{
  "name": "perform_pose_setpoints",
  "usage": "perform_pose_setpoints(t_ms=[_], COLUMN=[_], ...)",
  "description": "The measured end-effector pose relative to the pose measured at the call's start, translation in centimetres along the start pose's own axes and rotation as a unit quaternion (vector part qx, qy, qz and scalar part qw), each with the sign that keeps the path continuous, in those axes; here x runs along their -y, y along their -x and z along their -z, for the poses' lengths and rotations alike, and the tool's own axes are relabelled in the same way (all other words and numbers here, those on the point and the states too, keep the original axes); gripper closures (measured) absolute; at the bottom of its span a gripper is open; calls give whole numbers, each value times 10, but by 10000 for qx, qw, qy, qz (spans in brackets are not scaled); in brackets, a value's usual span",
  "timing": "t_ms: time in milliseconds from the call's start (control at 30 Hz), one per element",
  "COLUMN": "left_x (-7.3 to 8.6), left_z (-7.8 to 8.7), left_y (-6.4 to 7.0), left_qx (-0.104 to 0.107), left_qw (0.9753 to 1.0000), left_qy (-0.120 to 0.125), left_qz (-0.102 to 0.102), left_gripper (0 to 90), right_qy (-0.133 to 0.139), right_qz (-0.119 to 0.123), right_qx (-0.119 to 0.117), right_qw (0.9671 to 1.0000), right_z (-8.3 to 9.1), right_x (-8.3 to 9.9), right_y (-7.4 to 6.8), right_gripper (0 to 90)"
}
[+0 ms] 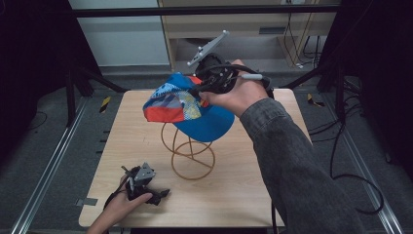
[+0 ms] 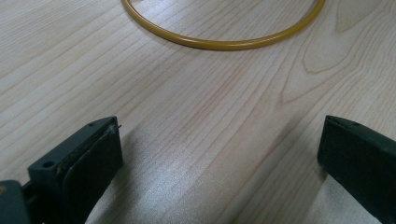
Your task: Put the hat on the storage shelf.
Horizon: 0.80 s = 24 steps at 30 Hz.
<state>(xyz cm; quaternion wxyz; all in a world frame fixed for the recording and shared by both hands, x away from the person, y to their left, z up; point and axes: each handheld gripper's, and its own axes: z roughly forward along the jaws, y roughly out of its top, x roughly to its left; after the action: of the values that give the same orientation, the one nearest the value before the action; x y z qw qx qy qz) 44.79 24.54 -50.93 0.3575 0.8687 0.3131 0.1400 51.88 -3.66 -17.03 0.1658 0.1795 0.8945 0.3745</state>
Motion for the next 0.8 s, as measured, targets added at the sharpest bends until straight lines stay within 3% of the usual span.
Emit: perform_pose_setpoints(t_ms=[800], left_x=[0], left_z=[0], left_y=[0], left_qx=[7], left_qw=[10000], left_qy=[9], left_qz=[9], left_gripper=[0], right_qy=[-612], right_qz=[214], right_qx=[-176], right_qw=[9977], right_z=[-55], right_x=[-3], right_y=[-11], right_gripper=[894])
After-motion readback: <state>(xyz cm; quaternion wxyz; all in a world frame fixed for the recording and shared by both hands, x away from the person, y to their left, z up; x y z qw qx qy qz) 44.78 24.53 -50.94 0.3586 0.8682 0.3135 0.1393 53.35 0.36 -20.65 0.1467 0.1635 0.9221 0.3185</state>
